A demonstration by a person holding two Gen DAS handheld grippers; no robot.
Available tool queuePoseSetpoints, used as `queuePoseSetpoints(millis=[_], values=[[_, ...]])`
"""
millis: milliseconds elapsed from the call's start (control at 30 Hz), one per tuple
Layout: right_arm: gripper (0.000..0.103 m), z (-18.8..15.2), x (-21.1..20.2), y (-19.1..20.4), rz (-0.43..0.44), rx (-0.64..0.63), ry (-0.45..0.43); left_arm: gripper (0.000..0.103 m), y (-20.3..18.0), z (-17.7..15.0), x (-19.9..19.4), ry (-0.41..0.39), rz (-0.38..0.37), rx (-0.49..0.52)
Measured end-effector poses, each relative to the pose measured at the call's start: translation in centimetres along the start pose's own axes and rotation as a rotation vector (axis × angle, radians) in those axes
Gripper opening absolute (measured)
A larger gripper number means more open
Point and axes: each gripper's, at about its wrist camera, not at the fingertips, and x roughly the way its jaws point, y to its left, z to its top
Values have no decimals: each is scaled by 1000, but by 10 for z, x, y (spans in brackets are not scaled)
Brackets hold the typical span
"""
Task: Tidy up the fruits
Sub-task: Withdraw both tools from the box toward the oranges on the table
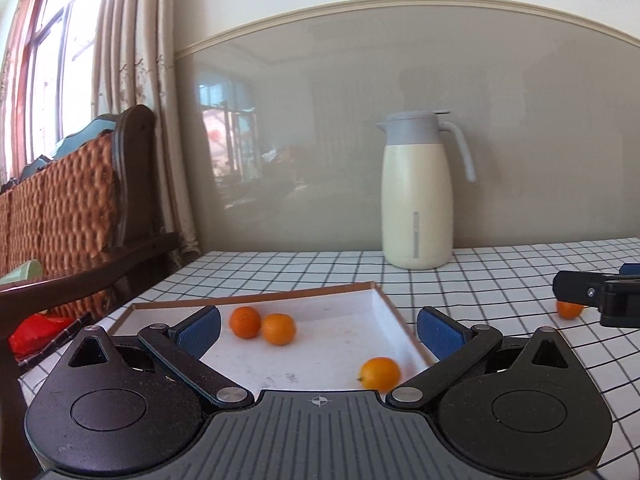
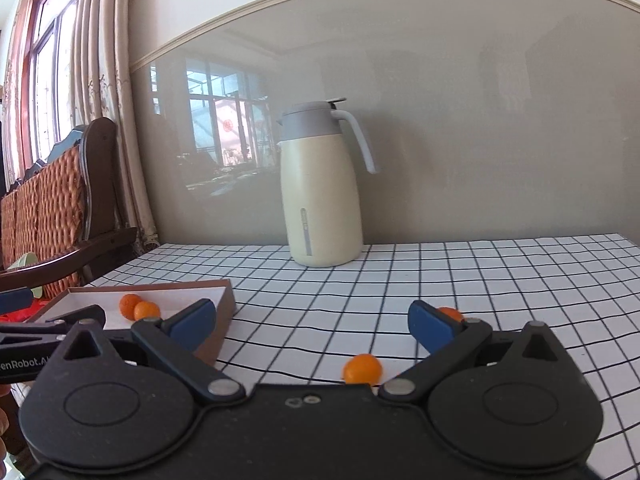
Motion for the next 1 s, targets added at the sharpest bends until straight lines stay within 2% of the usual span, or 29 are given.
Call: queuePoseSetpoints(millis=[167,333,567,733,933,1000], values=[[97,-1,-7,-32,-88,35,35,103,-45,0,0,-10,-92,56],[91,-4,-13,-59,-149,46,68,103,-83,-4,1,9,-173,90],[88,-13,-15,-84,-183,61,144,103,-115,-10,13,92,-263,86],[74,-18,-14,-96,-191,86,163,103,-127,-16,24,145,-279,62],[73,-18,-9,-105,-195,113,162,103,-137,-18,42,186,-278,36],[71,-16,-6,-105,-189,115,157,95,-142,-18,45,188,-268,36]])
